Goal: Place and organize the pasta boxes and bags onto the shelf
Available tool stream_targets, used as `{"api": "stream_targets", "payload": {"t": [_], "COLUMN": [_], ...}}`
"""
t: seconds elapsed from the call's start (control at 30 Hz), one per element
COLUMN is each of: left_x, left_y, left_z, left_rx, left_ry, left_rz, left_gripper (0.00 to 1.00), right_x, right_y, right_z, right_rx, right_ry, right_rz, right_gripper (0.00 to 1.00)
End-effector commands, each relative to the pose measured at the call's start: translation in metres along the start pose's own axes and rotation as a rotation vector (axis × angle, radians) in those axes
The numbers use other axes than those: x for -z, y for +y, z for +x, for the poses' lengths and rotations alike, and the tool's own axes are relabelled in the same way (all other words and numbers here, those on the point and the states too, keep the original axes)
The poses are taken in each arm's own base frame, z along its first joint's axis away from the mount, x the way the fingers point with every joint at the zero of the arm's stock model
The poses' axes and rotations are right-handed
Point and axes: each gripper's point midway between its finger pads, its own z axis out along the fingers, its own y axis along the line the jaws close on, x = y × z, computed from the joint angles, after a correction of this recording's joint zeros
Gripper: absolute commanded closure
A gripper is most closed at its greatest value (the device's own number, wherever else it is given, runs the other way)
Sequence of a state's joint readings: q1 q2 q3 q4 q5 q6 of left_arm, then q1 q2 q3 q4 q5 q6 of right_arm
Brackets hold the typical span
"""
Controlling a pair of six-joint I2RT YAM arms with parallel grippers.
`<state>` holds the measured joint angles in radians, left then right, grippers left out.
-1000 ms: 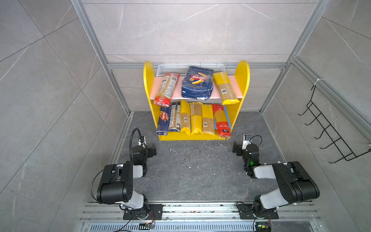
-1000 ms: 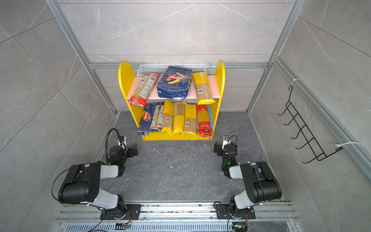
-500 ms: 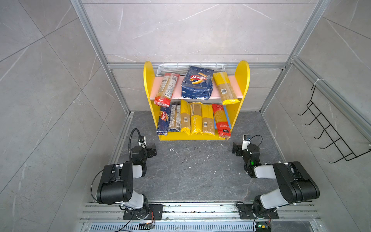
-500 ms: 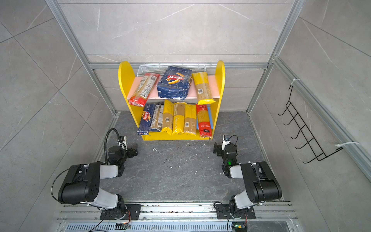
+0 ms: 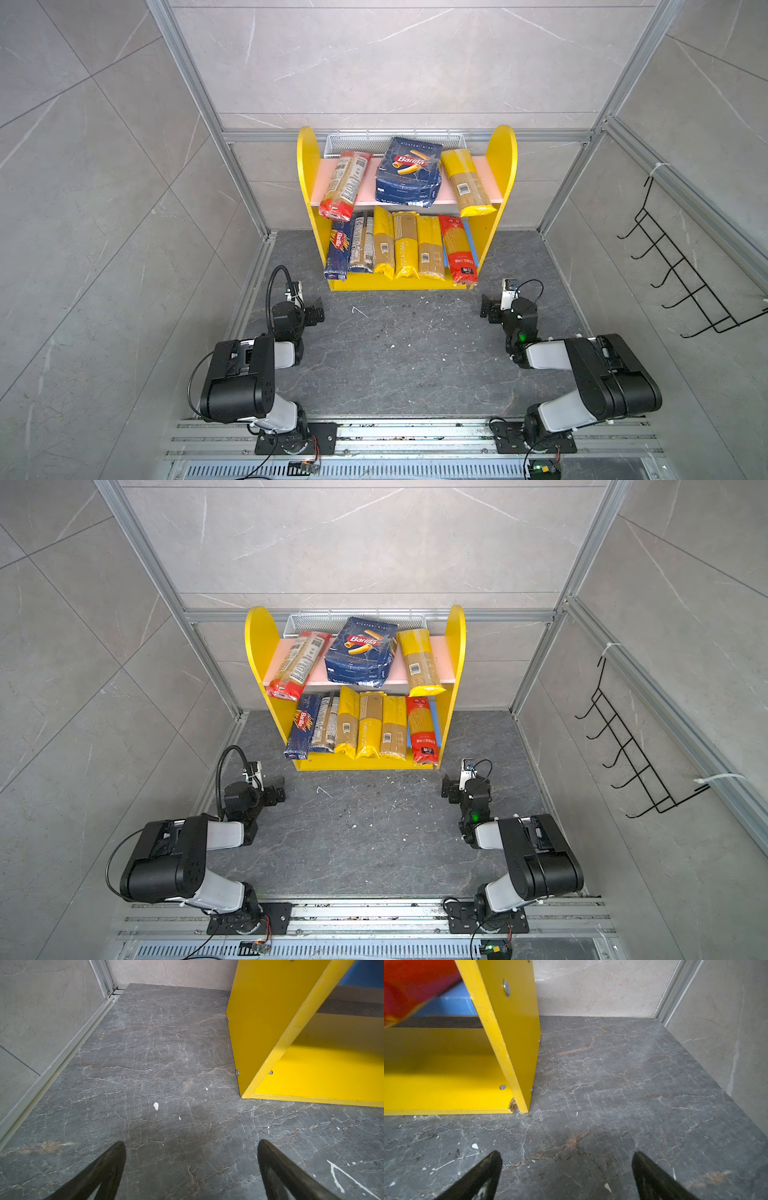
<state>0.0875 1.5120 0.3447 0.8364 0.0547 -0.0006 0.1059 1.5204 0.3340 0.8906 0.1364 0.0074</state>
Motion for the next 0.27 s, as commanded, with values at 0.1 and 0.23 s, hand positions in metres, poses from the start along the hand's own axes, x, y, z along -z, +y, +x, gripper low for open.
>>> {"api": "stream_targets", "payload": {"t": [0.1,0.23], "left_x": [-0.0009,-0.0008], "left_y": [0.0003,0.0007], "left_z": [-0.0137,-0.0138], "left_rx": [-0.002,-0.001], "left_ry": [-0.039,-0.04], "left_rz": [-0.001,-0.002], "left_gripper": [0.0,0.0], "right_x": [-0.0025,-0.0022], "right_y": [0.0015,0.0017], "right_z": [-0.0095,-0.009], "right_rx": [-0.002,-0.002], "right_ry": [-0.018,-0.017], "right_rz": [-0.009,-0.009], "right_gripper": [0.0,0.0]}}
